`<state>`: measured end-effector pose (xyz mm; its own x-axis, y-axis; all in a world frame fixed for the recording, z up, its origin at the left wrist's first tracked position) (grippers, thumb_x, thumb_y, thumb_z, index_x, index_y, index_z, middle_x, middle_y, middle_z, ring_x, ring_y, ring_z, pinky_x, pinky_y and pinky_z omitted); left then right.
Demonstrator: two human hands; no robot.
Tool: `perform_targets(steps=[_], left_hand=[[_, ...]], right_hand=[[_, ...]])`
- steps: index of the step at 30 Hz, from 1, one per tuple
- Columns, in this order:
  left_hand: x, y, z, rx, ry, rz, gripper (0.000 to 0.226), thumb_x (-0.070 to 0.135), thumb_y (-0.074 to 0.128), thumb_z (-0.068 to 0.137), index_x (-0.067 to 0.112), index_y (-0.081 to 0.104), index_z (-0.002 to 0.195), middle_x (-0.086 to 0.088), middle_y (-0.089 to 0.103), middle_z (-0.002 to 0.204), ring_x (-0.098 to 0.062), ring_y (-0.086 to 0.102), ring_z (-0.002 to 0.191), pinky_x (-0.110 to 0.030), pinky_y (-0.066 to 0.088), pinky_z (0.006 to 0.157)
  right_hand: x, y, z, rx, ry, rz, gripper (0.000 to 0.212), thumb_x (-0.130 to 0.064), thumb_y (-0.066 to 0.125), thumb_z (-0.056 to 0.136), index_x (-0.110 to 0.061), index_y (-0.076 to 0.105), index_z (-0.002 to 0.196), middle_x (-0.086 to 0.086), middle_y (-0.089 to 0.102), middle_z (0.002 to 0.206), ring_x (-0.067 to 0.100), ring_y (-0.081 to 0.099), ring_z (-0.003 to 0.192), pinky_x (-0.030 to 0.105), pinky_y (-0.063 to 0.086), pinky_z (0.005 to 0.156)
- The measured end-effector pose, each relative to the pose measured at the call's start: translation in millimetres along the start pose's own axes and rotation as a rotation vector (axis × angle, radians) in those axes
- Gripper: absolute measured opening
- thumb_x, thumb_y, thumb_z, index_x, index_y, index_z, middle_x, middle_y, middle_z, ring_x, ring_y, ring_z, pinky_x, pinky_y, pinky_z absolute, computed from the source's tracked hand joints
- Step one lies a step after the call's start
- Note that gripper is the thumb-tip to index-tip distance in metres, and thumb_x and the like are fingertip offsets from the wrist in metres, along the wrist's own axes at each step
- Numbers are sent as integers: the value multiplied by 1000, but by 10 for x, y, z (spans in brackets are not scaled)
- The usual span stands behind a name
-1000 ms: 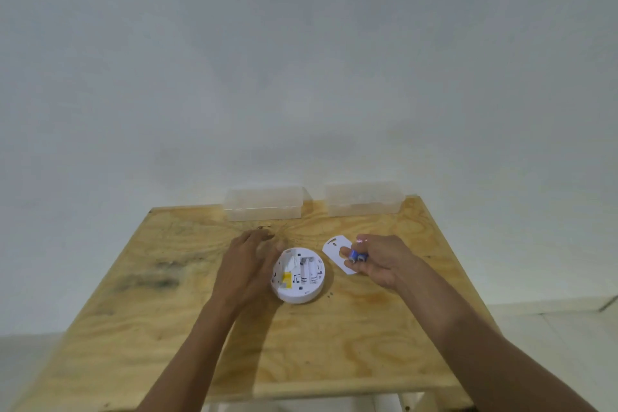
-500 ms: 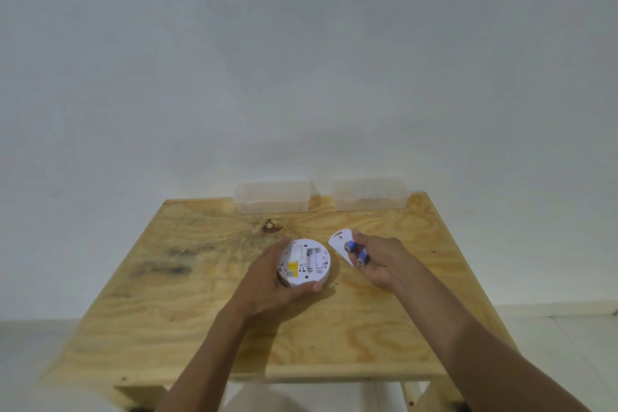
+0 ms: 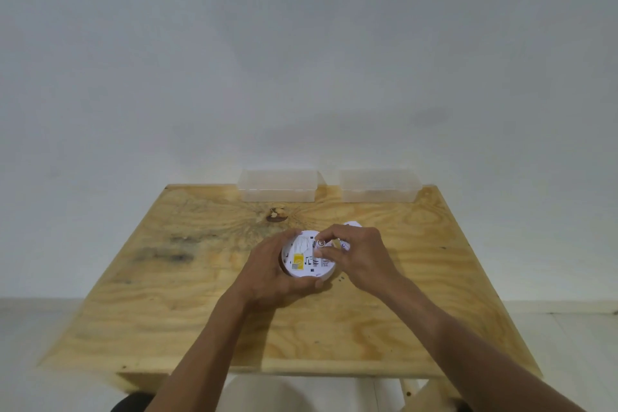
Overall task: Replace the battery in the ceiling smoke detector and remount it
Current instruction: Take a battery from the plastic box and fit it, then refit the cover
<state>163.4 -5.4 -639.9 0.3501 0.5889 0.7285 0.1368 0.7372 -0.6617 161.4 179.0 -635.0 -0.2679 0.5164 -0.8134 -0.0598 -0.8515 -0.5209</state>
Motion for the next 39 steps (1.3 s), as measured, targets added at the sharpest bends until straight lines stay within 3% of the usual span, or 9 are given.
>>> perform_targets(steps=[3,8,12,16,20,23,27,32,39], left_hand=[[-13,13,-15,17,31,-19,92,35,94,62,91,30,97,66,39,105,29,49,98,4,39,78],[-82,38,16,35,35,-37,89,37,94,61,88,34,102,62,44,107,26,52,99,3,39,80],[-156,66,18,44,27,-36,73,49,92,57,77,45,105,46,60,103,14,59,99,-14,50,87],[-212,76,48,43,27,-51,69,61,86,53,71,47,110,39,62,108,3,63,101,-22,53,88],[-266,87,57,43,-3,-41,86,63,85,50,35,57,127,33,59,108,3,61,103,-31,54,92],[-276,97,72,46,-10,-15,97,68,81,48,26,57,133,32,55,110,-3,60,105,-30,51,95],[-306,124,90,56,-30,-19,93,67,85,51,26,59,130,17,66,116,-6,64,107,-37,54,95],[-255,107,62,96,-22,-33,91,67,83,48,24,63,126,36,56,100,15,58,96,-20,50,89],[-178,74,33,107,5,-5,72,61,87,52,54,46,111,45,60,100,6,61,96,-25,55,82]], right_hand=[[26,27,-21,-47,-22,-74,16,-17,82,77,-16,80,93,-27,65,78,-10,60,77,10,41,69],[36,67,-21,-104,-111,-213,19,-22,79,82,-18,79,101,-5,77,105,7,66,93,16,47,77],[23,56,-13,-181,-134,-216,17,-20,77,84,-12,80,98,-1,76,109,6,64,104,30,51,88],[31,39,29,-162,-69,-204,20,-26,81,79,-17,81,97,-8,67,92,11,61,90,35,51,78],[29,14,83,-201,-15,-262,24,-37,80,79,-23,80,98,-9,57,82,4,53,80,34,45,68],[1,25,102,-229,15,-364,26,-46,73,83,-27,78,100,-9,51,76,4,47,73,30,34,61],[-48,27,80,-240,48,-483,32,-59,62,86,-32,76,96,-7,58,85,9,54,81,29,39,65],[-72,19,49,-244,73,-564,38,-66,53,88,-39,75,103,-12,44,75,11,48,79,25,28,56],[-138,-38,30,-334,86,-485,30,-54,58,91,-32,77,98,-11,54,74,12,54,77,32,42,61]])
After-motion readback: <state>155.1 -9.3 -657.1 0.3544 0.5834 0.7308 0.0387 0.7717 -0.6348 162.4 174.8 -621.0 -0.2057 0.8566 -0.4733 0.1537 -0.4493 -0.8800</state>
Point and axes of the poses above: each hand's wrist, its own z-axis towards the middle knuckle, its own y-axis out of the palm, x = y × z, the point moved 2 cm from there along z, towards the middle knuckle
